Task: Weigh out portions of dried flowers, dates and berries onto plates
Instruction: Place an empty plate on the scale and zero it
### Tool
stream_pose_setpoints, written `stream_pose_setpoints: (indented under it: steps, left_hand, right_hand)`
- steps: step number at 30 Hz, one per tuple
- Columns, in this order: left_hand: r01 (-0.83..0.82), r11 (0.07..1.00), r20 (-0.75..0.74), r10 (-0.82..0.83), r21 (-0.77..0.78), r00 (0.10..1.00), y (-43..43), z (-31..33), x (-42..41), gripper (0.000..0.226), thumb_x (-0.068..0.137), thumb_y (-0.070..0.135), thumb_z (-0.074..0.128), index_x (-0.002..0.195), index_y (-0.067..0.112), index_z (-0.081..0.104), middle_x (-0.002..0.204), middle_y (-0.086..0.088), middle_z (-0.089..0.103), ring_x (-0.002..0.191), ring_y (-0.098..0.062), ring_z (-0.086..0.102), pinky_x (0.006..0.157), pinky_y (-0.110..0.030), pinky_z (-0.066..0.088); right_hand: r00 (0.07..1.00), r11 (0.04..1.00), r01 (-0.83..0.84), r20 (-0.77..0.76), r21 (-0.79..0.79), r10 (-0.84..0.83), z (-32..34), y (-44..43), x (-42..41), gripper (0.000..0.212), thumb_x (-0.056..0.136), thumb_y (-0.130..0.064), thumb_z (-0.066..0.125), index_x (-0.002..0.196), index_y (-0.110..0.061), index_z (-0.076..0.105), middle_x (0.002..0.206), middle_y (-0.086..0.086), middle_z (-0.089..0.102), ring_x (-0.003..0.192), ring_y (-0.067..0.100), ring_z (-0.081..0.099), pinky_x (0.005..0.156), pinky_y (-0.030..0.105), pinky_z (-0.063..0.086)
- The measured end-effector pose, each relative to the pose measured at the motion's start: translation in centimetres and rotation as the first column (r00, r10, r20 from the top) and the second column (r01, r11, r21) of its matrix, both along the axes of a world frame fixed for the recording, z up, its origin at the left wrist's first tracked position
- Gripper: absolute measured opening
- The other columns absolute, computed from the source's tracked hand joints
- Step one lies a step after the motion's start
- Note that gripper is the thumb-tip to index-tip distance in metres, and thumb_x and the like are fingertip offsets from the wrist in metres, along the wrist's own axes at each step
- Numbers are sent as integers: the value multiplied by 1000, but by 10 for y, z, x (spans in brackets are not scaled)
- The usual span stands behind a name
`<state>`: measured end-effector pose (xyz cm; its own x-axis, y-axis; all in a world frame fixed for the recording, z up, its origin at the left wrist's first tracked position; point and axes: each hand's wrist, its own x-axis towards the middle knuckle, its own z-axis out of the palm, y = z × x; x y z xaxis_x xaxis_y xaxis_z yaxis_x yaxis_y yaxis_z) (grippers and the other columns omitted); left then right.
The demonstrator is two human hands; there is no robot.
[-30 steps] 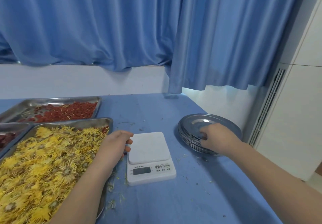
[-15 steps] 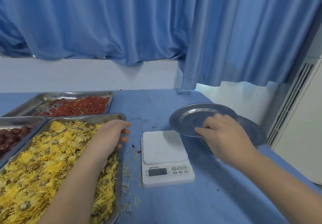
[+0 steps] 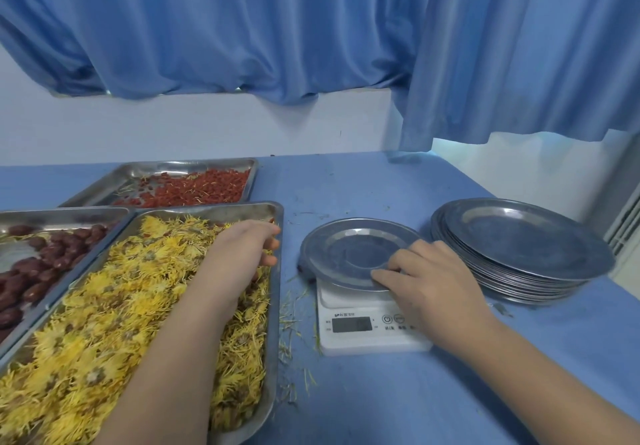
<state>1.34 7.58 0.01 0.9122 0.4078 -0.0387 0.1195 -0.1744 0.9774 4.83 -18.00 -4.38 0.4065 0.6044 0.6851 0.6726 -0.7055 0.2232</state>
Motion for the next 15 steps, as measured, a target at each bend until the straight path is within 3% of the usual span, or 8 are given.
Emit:
stream_pose_setpoints:
  steps: [2, 3, 6, 10, 12, 15]
  left_hand:
    - [1, 1000, 4, -1, 18, 1000, -1, -1, 0, 16, 92, 34, 57, 98, 25, 69, 95, 0, 70, 74, -15, 64, 68, -32, 41]
    - [1, 1000, 6, -2, 31, 1000, -2, -1, 0, 16, 92, 34, 57, 97, 26, 69, 95, 1, 70, 74, -15, 64, 69, -32, 41]
    - [-7, 997, 14, 6, 71, 1000, -2, -2, -1, 16, 92, 34, 56, 94, 26, 69, 93, 1, 70, 73, -15, 64, 67, -32, 43]
    - [-10, 997, 20, 8, 81, 1000, -3, -2, -3, 16, 93, 33, 55, 94, 25, 69, 93, 2, 69, 70, -13, 62, 65, -30, 43]
    - [-12, 996, 20, 10, 85, 1000, -3, -3, -5, 16, 92, 33, 55, 93, 25, 69, 92, 2, 69, 69, -12, 62, 64, -30, 43]
    - [-9, 994, 24, 6, 106, 1000, -6, -4, -5, 16, 92, 33, 55, 92, 26, 69, 89, 4, 69, 67, -11, 62, 63, -29, 43]
  right_hand:
    - [999, 1000, -15, -40, -9, 15, 3, -1, -2, 6, 75, -20, 77, 80, -24, 75, 73, -7, 63, 67, 24, 55, 59, 33, 39]
    - [997, 1000, -18, -70, -13, 17, 5, -1, -4, 10, 79, -34, 73, 79, -25, 75, 74, -8, 63, 68, 23, 55, 61, 32, 38]
    - [987, 999, 11, -162, -32, -16, 7, -1, -10, 50, 73, -67, 54, 87, -25, 76, 81, -8, 65, 73, 23, 58, 63, 33, 41]
    - [971, 999, 16, -237, 28, -9, 13, -6, -19, 62, 66, -73, 61, 94, -19, 76, 86, -3, 64, 74, 24, 57, 65, 38, 47]
    - [955, 993, -9, -294, 118, 43, 17, -14, -22, 57, 66, -69, 65, 85, -16, 72, 81, -4, 60, 71, 21, 54, 64, 37, 47]
    - [895, 976, -38, -427, 214, 128, 19, -30, -26, 47, 71, -68, 64, 63, -23, 54, 64, -12, 47, 59, 7, 44, 54, 32, 42]
